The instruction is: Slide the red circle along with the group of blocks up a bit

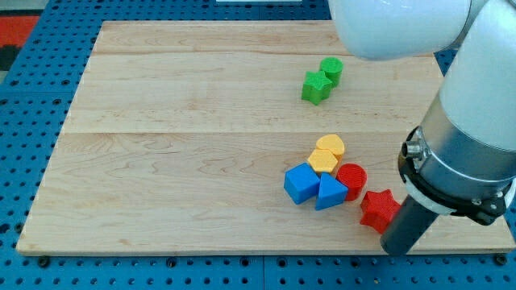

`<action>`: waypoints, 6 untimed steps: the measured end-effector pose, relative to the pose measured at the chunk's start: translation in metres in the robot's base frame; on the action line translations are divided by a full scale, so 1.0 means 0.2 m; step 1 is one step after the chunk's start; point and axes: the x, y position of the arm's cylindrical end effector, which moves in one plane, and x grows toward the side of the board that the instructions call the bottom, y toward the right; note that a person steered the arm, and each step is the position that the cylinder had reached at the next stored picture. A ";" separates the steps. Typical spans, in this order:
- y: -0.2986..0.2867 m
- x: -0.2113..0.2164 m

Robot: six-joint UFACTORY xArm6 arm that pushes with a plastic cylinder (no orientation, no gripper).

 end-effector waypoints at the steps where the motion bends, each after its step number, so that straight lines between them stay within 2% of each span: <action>1: -0.09 -0.03; 3: 0.04 -0.10; 6: -0.24 -0.43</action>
